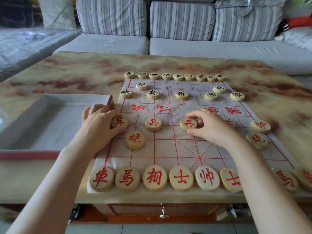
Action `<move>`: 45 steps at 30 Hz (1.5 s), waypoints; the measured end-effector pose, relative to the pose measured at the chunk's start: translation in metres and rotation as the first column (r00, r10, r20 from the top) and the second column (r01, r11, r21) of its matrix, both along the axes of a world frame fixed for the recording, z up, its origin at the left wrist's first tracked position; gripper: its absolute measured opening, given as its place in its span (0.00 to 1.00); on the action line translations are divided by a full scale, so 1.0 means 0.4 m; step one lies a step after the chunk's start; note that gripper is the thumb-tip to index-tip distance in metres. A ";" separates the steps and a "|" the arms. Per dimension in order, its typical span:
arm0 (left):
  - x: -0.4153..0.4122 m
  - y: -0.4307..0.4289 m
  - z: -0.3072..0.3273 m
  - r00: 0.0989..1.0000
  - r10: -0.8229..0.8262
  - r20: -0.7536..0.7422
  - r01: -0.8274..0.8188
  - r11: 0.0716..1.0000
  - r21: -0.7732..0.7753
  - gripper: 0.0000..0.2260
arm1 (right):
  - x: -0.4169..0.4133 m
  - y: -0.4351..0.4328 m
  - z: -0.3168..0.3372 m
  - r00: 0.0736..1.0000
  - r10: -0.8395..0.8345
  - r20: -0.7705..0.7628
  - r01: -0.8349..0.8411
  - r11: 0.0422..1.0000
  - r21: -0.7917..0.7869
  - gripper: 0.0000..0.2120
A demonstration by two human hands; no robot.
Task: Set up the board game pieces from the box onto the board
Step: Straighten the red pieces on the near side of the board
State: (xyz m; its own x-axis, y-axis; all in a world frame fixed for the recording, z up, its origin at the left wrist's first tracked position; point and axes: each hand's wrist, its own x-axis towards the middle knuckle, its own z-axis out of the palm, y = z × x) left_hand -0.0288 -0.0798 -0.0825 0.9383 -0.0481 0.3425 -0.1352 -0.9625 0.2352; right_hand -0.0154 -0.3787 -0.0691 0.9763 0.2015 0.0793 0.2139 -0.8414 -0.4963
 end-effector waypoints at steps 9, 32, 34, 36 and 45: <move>0.003 0.001 -0.004 1.000 -0.001 0.012 0.001 1.000 0.011 0.22 | 0.000 -0.002 0.003 1.000 0.008 -0.027 -0.008 1.000 0.003 0.23; 0.000 0.003 -0.004 1.000 -0.003 -0.013 0.003 1.000 0.013 0.22 | 0.006 -0.006 -0.007 1.000 0.005 -0.009 -0.005 1.000 0.002 0.24; 0.000 0.001 -0.003 1.000 0.002 -0.017 -0.002 1.000 0.012 0.22 | 0.008 -0.005 -0.009 1.000 0.005 -0.001 -0.005 1.000 0.002 0.23; -0.001 -0.001 -0.002 1.000 0.003 -0.026 -0.002 1.000 0.018 0.22 | 0.008 -0.006 -0.010 1.000 0.004 0.001 -0.004 1.000 0.001 0.23; -0.009 -0.002 0.006 0.998 0.005 -0.065 -0.003 1.000 0.025 0.22 | 0.002 -0.006 -0.004 1.000 0.005 0.002 -0.005 1.000 -0.015 0.22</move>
State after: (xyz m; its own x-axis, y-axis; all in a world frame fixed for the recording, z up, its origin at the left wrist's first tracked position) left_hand -0.0324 -0.0806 -0.0801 0.9588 -0.0517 0.2795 -0.1162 -0.9686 0.2196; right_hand -0.0144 -0.3813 -0.0706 0.9751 0.2078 0.0779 0.2192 -0.8473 -0.4837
